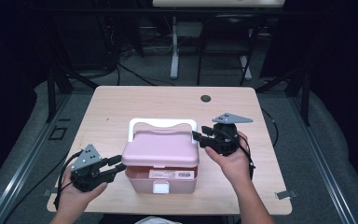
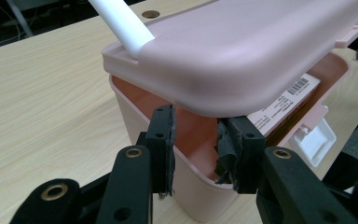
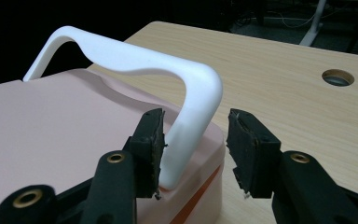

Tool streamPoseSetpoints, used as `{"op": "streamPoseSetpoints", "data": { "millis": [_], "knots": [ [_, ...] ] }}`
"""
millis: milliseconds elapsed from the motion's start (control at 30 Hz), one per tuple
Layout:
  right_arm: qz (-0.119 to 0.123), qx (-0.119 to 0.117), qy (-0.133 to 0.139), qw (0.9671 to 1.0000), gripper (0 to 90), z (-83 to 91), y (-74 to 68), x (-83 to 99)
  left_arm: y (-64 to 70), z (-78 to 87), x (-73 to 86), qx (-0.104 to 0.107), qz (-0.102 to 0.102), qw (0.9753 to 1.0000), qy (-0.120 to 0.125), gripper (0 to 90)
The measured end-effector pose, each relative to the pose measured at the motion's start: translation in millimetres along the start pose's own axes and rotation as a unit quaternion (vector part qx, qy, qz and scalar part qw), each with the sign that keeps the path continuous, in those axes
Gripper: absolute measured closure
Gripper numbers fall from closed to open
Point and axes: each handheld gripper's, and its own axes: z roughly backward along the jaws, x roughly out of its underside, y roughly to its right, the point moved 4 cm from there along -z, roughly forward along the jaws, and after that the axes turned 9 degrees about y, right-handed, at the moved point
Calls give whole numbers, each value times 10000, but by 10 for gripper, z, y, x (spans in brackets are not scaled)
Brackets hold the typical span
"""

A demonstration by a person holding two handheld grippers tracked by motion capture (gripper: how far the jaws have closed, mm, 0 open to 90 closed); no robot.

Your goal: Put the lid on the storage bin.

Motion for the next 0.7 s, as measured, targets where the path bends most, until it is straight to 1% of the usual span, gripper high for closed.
{"op": "streamPoseSetpoints", "data": {
  "millis": [200,267,300,400,567,600,700],
  "knots": [
    [-50,-45,-27,10000,541,-42,-8,22,3,-6,9,36,24,10000,-12,665],
    [-72,-57,-33,10000,539,-57,-12,26,-2,-9,12,45,-2,10000,-13,665],
    [-93,-63,-40,9999,538,-67,-17,28,2,-11,18,45,34,10000,4,665],
    [-106,-76,-43,9999,536,-77,-19,33,5,-13,23,49,40,10000,-5,665],
    [-161,-115,-88,9998,536,-127,-7,65,11,-17,52,51,23,10000,-43,666],
    [-204,-124,-98,9997,536,-134,-13,70,10,-20,56,53,14,10000,-41,665],
    [-208,-153,-123,9996,536,-161,-19,88,17,-24,68,61,30,10000,-65,665]
  ]
}}
